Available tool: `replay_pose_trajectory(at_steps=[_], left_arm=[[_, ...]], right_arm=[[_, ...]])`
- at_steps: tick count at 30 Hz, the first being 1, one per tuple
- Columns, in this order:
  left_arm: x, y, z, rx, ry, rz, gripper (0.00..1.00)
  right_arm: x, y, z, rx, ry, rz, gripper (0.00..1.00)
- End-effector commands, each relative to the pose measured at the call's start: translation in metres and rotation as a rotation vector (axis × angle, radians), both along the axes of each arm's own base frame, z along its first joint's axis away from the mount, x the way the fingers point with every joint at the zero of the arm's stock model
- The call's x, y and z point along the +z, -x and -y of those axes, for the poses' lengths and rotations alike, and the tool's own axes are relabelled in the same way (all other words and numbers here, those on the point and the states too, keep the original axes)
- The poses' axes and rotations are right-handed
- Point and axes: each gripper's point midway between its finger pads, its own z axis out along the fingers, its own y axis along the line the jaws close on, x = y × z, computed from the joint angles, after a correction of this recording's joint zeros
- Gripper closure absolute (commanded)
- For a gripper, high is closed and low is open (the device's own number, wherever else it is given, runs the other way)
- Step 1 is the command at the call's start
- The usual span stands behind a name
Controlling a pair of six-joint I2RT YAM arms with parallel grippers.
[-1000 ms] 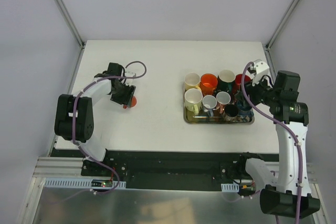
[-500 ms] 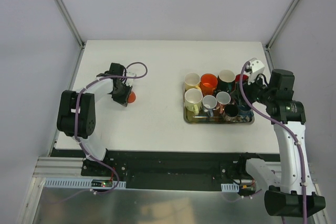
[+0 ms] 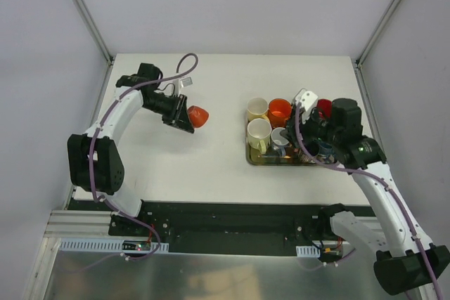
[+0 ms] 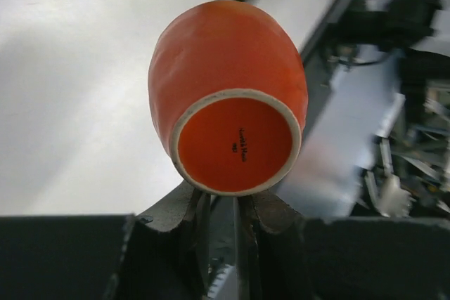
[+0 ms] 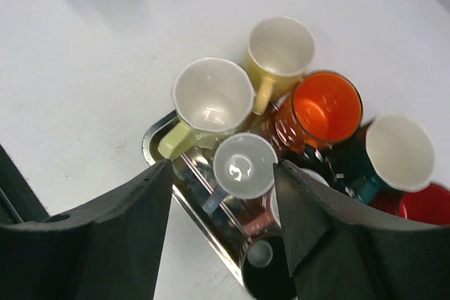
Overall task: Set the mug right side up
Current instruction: Turn over the cup at the center of the board.
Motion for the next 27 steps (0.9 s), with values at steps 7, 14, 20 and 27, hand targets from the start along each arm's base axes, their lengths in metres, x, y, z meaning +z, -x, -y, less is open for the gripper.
replay_pose_trajectory(at_steps=[7,14,20,27], left_arm=[[0.105,0.066,0.039,-0.059,0.589,-0.44,1.0],[0.121,0.087,0.038,-0.03,0.713,-0.583,1.0],[0.121,0.102,0.034,-0.024,0.774,-0.665,1.0],[0.12,0.104,0.034,-0.023,0.773,-0.688,1.0]], right_arm=[[0.042,-0.016,-0.112,0.43,0.052,0.627,0.29],[0.047,-0.006,-0.191,0.571,-0.085,0.651,0.27],[0.048,0.001,-0.238,0.659,-0.161,0.602,0.32],[0.034,0.011,-0.276,0.692,-0.208,0.546,0.46]])
